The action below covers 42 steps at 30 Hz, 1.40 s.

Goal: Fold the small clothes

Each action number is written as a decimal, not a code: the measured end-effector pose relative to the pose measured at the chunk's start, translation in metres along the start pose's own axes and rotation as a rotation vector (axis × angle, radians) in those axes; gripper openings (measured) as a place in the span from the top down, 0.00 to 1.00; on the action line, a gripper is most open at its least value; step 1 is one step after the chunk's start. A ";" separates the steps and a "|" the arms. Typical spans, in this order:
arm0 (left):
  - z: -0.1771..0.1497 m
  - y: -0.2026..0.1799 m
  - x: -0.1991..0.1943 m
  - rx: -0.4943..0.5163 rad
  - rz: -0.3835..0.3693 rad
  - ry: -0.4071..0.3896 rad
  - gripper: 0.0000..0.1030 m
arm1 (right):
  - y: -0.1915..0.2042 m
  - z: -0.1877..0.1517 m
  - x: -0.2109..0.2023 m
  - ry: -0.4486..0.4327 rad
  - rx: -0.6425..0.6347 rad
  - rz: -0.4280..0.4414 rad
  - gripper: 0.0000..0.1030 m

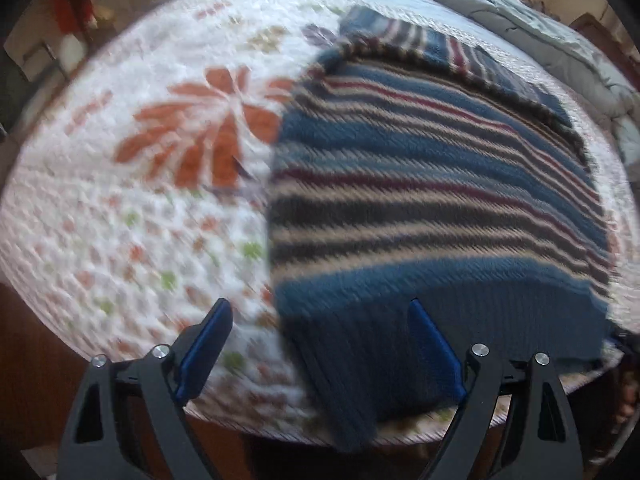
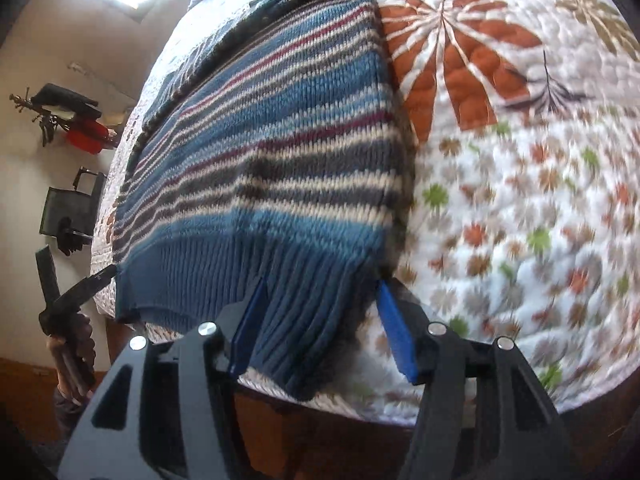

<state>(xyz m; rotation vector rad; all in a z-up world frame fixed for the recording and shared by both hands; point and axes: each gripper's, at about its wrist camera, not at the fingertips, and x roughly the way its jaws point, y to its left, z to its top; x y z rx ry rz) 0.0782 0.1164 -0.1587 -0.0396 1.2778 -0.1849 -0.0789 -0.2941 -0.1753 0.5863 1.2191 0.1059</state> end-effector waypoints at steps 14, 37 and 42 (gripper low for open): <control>-0.017 -0.014 0.015 -0.053 -0.112 0.072 0.46 | 0.018 -0.021 0.010 0.004 -0.024 0.035 0.71; -0.034 0.015 0.005 -0.122 -0.140 0.047 0.84 | -0.005 -0.042 0.003 -0.012 0.038 0.098 0.92; -0.035 0.024 -0.003 -0.167 -0.213 0.056 0.89 | -0.014 -0.038 -0.007 -0.035 0.081 0.250 0.92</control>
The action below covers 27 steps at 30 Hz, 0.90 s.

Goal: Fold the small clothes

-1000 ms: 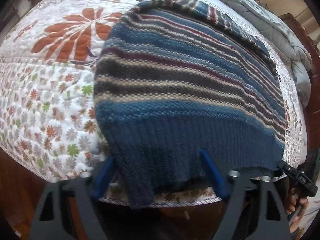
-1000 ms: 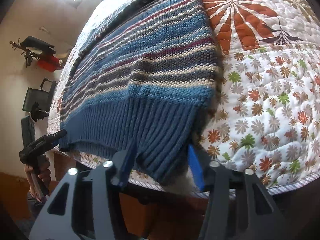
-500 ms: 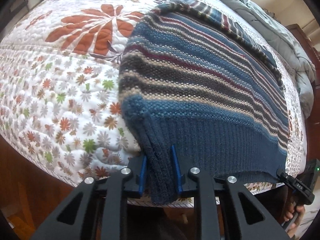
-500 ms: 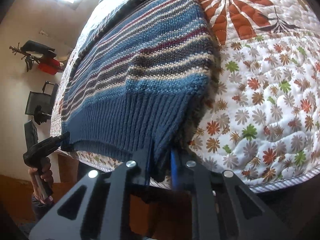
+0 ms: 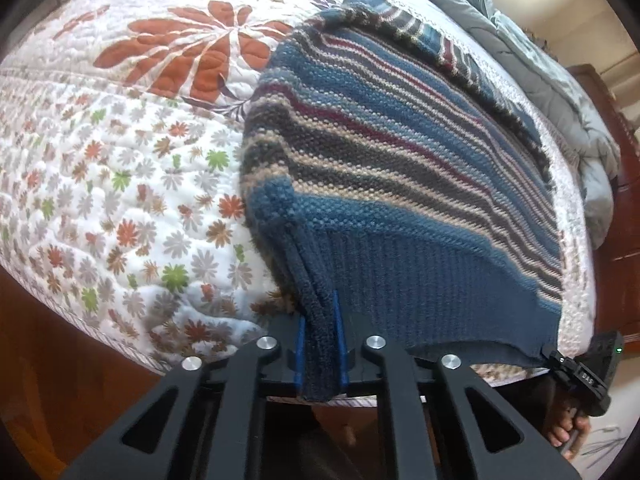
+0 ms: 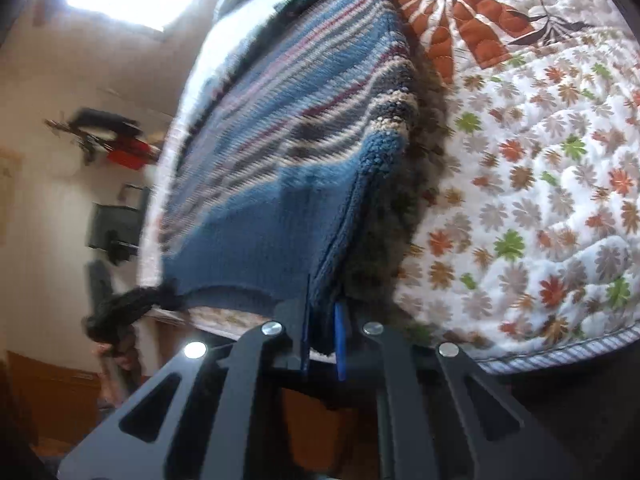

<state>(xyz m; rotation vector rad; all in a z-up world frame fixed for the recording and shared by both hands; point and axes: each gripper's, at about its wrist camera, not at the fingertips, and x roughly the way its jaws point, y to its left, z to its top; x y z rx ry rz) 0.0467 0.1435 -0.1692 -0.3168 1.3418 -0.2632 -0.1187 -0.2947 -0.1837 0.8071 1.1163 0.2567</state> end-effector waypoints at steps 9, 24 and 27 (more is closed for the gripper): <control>0.023 -0.025 -0.029 0.041 -0.062 -0.053 0.90 | 0.013 0.037 -0.027 -0.047 -0.006 0.121 0.92; 0.101 -0.028 -0.007 -0.044 -0.046 -0.098 0.89 | 0.012 0.132 0.000 -0.062 0.054 0.066 0.92; 0.109 -0.029 0.007 -0.042 -0.023 -0.088 0.89 | 0.005 0.145 0.015 -0.047 0.078 0.055 0.92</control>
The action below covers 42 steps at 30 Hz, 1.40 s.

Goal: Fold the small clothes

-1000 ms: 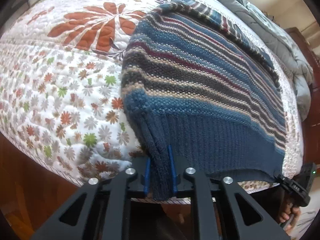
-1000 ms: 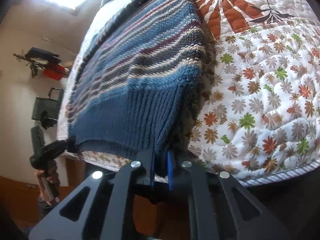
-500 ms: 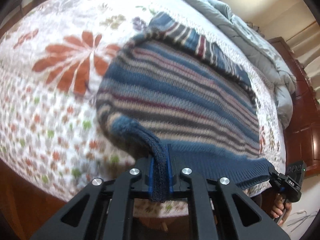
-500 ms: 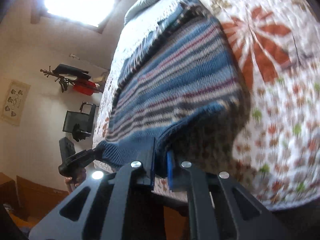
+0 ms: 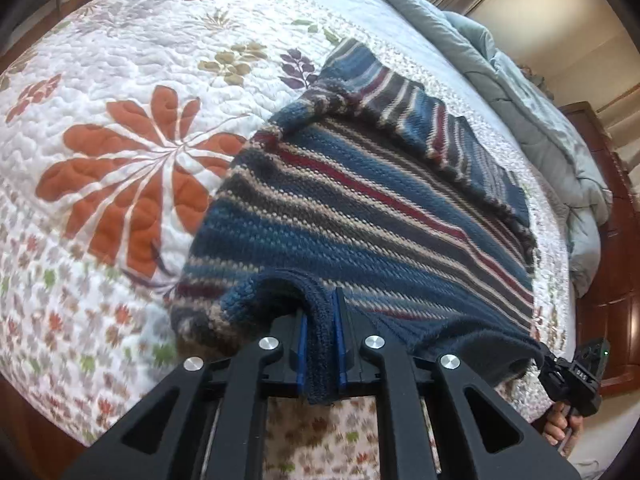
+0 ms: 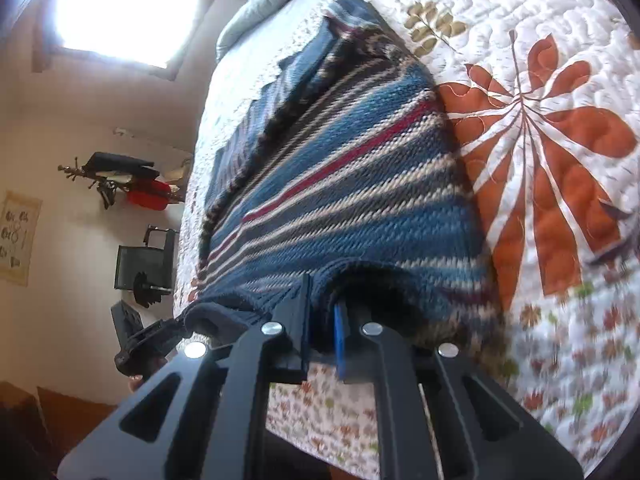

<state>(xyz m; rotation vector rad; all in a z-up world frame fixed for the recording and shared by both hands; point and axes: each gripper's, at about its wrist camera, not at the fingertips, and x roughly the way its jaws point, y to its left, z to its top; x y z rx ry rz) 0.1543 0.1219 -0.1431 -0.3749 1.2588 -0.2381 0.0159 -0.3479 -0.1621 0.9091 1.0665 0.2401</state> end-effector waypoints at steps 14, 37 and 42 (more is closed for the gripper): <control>0.020 0.015 0.009 -0.058 -0.076 0.056 0.70 | -0.031 0.020 0.008 0.030 0.088 0.022 0.53; -0.016 -0.015 -0.117 0.354 0.228 -0.231 0.28 | 0.054 -0.018 -0.091 -0.042 -0.310 -0.256 0.49; -0.006 -0.032 -0.085 0.403 0.272 -0.145 0.24 | 0.064 -0.008 -0.080 -0.002 -0.373 -0.286 0.47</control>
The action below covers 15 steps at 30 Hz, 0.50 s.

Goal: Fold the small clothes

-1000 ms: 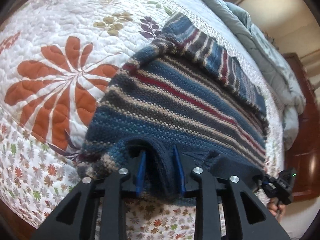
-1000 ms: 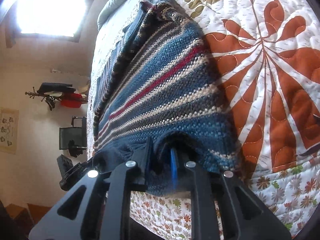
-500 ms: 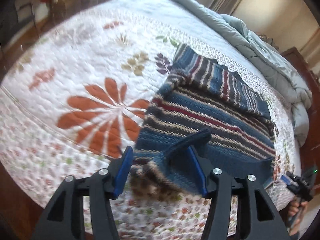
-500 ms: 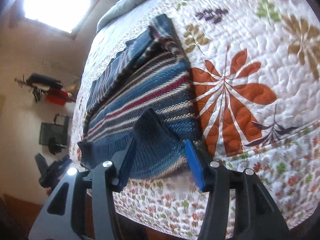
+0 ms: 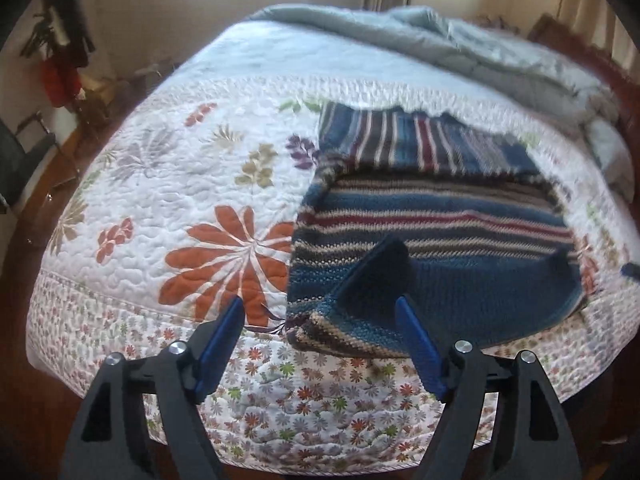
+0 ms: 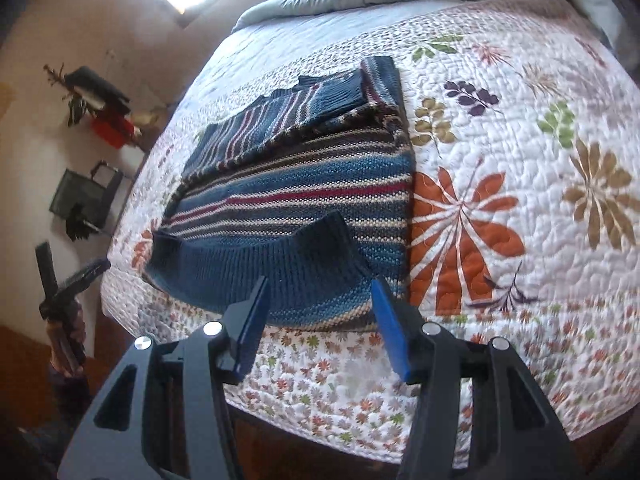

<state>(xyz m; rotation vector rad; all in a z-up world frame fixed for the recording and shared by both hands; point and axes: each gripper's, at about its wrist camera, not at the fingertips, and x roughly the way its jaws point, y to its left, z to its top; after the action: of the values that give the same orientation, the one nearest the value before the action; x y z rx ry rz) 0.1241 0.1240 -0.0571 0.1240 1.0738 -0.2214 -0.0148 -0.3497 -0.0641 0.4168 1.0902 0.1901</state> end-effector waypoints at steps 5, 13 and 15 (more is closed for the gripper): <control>0.015 -0.014 0.040 0.008 -0.021 0.067 0.24 | 0.002 0.019 0.036 0.079 -0.067 -0.033 0.46; 0.023 -0.031 0.092 0.046 -0.063 0.151 0.24 | 0.006 0.042 0.097 0.185 -0.158 -0.038 0.35; 0.022 -0.036 0.100 0.064 -0.075 0.170 0.24 | 0.006 0.044 0.107 0.199 -0.179 -0.032 0.34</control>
<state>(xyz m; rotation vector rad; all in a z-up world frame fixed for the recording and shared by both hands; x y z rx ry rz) 0.1801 0.0724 -0.1347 0.1629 1.2417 -0.3172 0.0738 -0.3166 -0.1317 0.2229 1.2631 0.3031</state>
